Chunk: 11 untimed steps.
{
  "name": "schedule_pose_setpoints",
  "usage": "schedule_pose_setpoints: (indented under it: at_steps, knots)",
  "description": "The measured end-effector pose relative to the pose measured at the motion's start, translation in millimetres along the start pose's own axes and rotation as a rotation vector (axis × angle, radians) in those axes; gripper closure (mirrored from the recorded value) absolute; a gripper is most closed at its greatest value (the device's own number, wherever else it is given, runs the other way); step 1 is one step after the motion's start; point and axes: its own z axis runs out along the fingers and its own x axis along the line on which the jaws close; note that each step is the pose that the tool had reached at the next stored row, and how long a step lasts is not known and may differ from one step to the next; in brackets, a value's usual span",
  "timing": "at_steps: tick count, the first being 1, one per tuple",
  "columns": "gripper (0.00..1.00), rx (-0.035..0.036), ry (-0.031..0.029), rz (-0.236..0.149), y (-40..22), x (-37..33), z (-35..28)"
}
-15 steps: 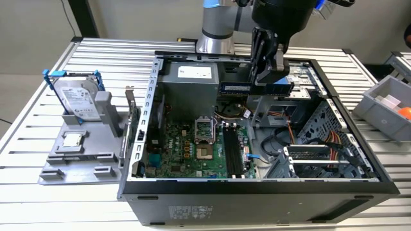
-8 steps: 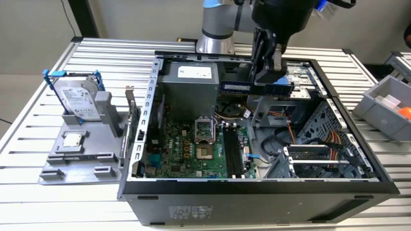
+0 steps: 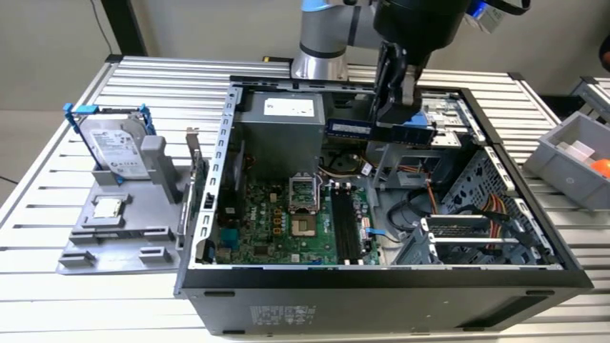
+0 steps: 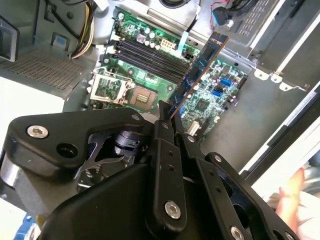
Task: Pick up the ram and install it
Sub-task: 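Insert the ram into the slot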
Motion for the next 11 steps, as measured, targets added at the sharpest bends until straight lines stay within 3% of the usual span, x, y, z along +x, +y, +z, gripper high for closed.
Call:
schedule_pose_setpoints:
  at_steps: [11]
  knots:
    - [1.0,-0.0032,-0.0006,0.078,0.0,0.0,0.4]
